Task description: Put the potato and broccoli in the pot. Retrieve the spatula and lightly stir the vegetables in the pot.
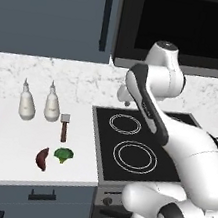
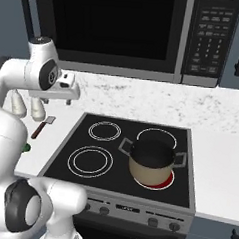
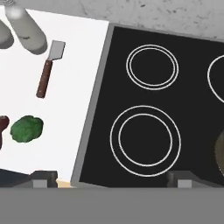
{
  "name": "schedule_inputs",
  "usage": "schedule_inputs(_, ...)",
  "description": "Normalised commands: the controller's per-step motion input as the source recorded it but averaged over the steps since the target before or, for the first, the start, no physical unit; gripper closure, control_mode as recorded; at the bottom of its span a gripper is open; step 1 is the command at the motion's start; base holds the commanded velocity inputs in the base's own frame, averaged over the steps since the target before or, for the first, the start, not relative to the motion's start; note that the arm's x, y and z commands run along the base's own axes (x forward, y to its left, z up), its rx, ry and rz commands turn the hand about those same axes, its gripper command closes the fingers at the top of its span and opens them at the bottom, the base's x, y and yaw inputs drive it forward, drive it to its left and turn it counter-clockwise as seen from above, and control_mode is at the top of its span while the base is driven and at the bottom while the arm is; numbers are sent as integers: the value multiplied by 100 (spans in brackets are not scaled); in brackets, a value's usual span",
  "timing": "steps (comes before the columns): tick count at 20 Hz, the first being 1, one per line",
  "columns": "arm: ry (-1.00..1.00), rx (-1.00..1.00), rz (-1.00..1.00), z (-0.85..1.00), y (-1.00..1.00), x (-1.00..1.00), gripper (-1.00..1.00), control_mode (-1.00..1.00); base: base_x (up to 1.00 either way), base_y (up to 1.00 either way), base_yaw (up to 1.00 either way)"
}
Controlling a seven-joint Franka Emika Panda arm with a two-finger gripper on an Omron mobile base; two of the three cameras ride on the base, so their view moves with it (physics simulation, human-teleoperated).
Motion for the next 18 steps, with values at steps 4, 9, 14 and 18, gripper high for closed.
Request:
schedule_inputs(4,0,-12,16,-22,98,-48,-100,-100,0,0,0)
schedule_inputs(9,5,-9,20,-42,83,-18,-100,-100,0,0,0)
schedule_inputs(14,10,-11,21,-56,74,0,-100,-100,0,0,0)
schedule_inputs(18,10,-22,20,-67,80,0,-100,-100,0,0,0)
